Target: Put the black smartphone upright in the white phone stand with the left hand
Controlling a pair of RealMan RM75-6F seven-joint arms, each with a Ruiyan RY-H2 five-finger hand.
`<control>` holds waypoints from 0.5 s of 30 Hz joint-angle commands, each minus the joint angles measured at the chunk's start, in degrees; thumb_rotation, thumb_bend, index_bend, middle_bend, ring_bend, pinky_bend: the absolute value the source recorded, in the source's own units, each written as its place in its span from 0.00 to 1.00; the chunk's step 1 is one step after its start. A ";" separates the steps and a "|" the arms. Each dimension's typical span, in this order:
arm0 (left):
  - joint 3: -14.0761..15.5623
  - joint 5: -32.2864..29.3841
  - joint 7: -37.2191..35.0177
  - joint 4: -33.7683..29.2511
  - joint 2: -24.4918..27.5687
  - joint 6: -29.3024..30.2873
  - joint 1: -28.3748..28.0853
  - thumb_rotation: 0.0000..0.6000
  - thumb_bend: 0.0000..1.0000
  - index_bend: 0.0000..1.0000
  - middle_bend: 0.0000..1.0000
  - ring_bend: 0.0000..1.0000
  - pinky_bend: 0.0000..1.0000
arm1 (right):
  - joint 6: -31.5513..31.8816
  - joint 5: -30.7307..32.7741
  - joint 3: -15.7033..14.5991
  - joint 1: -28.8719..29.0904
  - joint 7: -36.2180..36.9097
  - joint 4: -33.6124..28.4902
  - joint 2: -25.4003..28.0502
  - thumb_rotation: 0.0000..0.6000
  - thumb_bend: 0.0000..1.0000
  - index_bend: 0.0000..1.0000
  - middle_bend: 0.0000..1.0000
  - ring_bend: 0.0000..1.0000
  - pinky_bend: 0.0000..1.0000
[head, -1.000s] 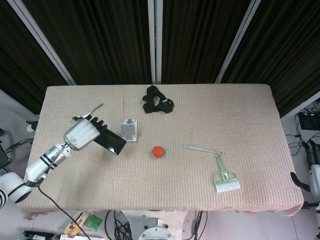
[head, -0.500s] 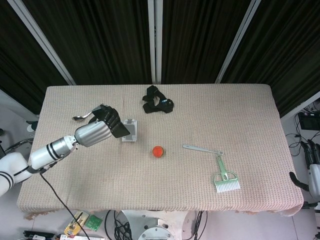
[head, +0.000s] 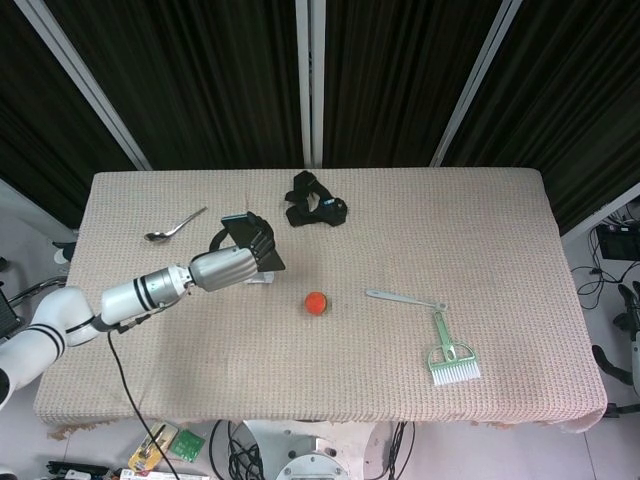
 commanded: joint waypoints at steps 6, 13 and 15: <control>1.54 0.28 1.39 2.88 -1.75 -3.17 -1.56 1.00 0.55 0.48 0.53 0.40 0.39 | 0.03 0.27 0.17 -0.46 1.94 1.79 -0.31 1.00 0.18 0.00 0.00 0.00 0.00; 3.06 0.71 1.25 3.53 -2.34 -4.10 -2.25 1.00 0.55 0.48 0.53 0.40 0.39 | -0.43 0.62 0.45 -0.30 2.28 2.17 -0.43 1.00 0.18 0.00 0.00 0.00 0.00; 3.38 0.71 1.17 3.81 -2.35 -4.30 -2.41 1.00 0.55 0.48 0.53 0.40 0.39 | -0.61 0.70 0.44 -0.26 2.27 2.27 -0.54 1.00 0.18 0.00 0.00 0.00 0.00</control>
